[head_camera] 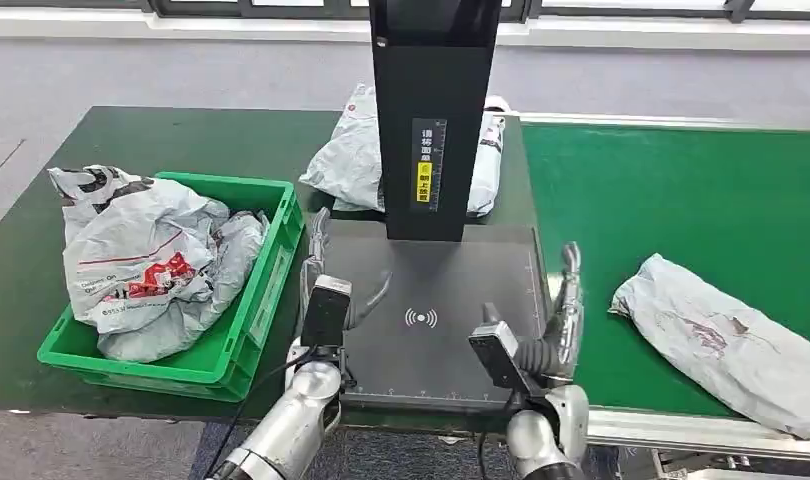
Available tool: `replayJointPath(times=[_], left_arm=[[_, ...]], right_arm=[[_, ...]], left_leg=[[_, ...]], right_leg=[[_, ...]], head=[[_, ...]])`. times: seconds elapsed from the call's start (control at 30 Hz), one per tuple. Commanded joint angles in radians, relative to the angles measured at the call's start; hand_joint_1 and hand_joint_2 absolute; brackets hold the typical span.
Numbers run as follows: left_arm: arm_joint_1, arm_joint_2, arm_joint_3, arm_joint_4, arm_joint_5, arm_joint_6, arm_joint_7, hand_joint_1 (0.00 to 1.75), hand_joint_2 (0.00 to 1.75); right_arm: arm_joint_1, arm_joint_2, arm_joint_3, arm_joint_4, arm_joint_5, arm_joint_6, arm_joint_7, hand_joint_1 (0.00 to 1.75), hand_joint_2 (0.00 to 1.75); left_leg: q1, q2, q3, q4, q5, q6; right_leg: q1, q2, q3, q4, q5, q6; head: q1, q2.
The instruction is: Moved the parcel from conveyor to table for the left to box.
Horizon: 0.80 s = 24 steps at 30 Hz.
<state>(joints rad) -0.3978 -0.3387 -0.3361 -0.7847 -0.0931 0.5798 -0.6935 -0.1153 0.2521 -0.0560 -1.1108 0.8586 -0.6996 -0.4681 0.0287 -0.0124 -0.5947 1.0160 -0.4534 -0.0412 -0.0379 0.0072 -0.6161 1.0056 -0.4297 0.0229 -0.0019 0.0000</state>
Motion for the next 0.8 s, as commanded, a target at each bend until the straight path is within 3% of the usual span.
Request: replayJointPath(times=[0.03,0.2,0.3,0.33,0.4,0.6,0.8], left_arm=[[0.017,0.011,0.044,0.024,-0.002,-0.014,0.014,0.0,1.75],[0.023,0.022,0.044,0.033,0.004,0.005,0.002,0.0,1.75],[0.021,0.025,0.045,0.038,0.007,0.001,-0.001,0.0,1.75],[0.018,0.029,0.045,0.042,0.009,0.001,-0.001,0.0,1.75],[0.014,0.032,0.044,0.045,0.009,-0.002,0.0,0.0,1.75],[0.012,0.038,0.054,0.046,0.015,0.002,-0.004,0.0,1.75],[0.015,0.045,0.055,0.04,0.015,-0.008,0.001,0.0,1.75]], right_arm=[[-0.14,-0.045,-0.709,0.194,0.358,0.002,0.058,0.0,1.75],[-0.107,-0.092,-0.751,0.213,0.604,0.002,0.261,0.0,1.75],[-0.107,-0.111,-0.731,0.238,0.65,0.002,0.339,0.0,1.75],[-0.109,-0.158,-0.666,0.312,0.709,0.002,0.482,0.0,1.75],[-0.093,-0.217,-0.558,0.379,0.712,0.002,0.621,0.0,1.75],[-0.099,-0.255,-0.488,0.424,0.702,0.002,0.717,0.0,1.75],[-0.161,-0.355,-0.33,0.676,0.712,0.003,0.943,0.0,1.75]], left_leg=[[-0.001,-0.003,0.007,-0.005,0.001,0.005],[-0.001,-0.005,0.002,-0.001,0.0,0.002],[-0.001,-0.003,0.003,-0.003,-0.001,0.003],[-0.001,-0.002,0.006,-0.004,-0.001,0.004],[0.0,-0.002,0.003,-0.002,-0.001,0.003],[-0.001,0.001,0.003,-0.003,-0.002,0.005],[0.0,0.0,0.001,-0.001,-0.002,0.003]], right_leg=[[0.0,-0.005,0.009,-0.006,0.0,-0.004],[0.0,-0.004,0.004,-0.002,-0.001,-0.001],[0.0,-0.003,0.005,-0.004,-0.001,-0.003],[0.0,-0.003,0.007,-0.004,-0.001,-0.003],[0.001,-0.002,0.004,-0.003,-0.001,-0.002],[0.0,0.0,0.005,-0.004,0.0,-0.002],[0.001,-0.001,0.003,-0.002,0.0,-0.001]], head=[[0.0,0.0],[0.0,0.0],[0.0,0.0],[0.0,0.0],[0.0,0.0],[0.0,0.0],[0.0,0.0]])
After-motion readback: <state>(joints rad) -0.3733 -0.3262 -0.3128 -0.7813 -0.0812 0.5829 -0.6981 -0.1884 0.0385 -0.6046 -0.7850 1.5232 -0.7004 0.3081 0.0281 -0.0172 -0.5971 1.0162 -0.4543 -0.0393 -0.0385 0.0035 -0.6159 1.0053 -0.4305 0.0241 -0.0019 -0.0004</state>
